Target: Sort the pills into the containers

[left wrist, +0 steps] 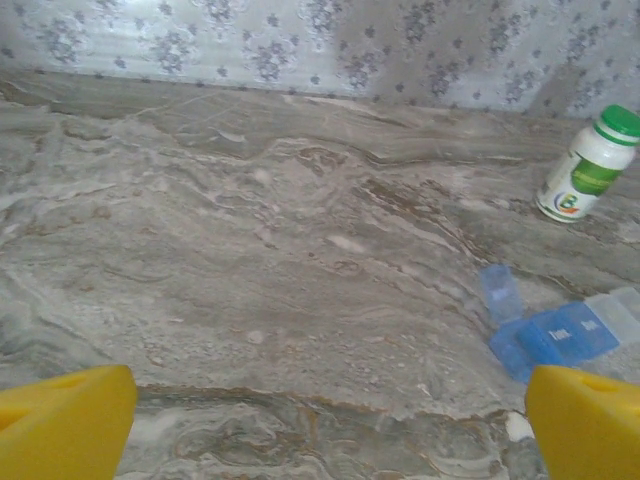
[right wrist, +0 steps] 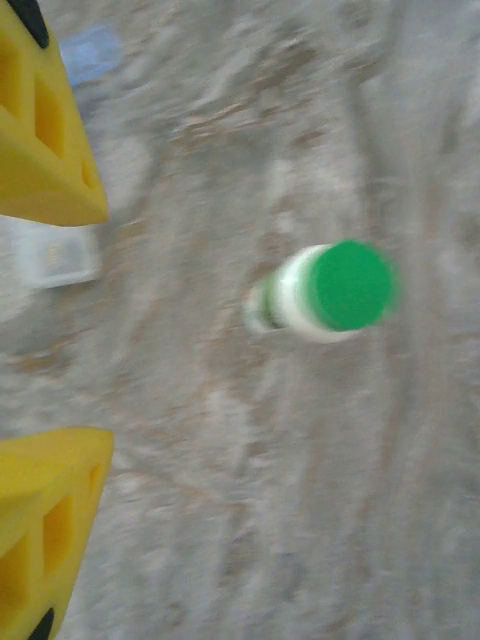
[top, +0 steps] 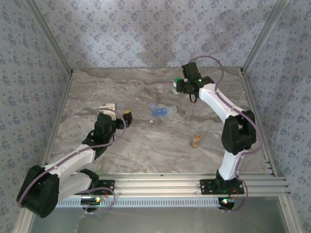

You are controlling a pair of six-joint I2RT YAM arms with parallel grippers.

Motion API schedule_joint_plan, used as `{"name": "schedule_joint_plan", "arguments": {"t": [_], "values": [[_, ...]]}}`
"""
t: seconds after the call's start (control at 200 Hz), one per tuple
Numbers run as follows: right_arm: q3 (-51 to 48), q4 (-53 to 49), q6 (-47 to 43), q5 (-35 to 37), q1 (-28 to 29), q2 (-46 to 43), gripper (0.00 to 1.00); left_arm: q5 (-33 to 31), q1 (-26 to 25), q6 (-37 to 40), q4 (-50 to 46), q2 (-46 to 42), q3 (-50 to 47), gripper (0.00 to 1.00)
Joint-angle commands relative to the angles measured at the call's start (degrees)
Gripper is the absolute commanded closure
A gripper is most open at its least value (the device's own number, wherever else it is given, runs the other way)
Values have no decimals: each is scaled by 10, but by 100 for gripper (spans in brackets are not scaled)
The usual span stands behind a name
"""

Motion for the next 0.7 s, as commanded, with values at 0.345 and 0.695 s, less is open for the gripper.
{"name": "schedule_joint_plan", "arguments": {"t": [0.345,0.695], "values": [[-188,-256,14,-4,75,-217,37,10,-13,-16,16,2,16,1],[-264,-257,42,-11,112,-207,41,2,-17,-6,8,-6,18,0]]}}
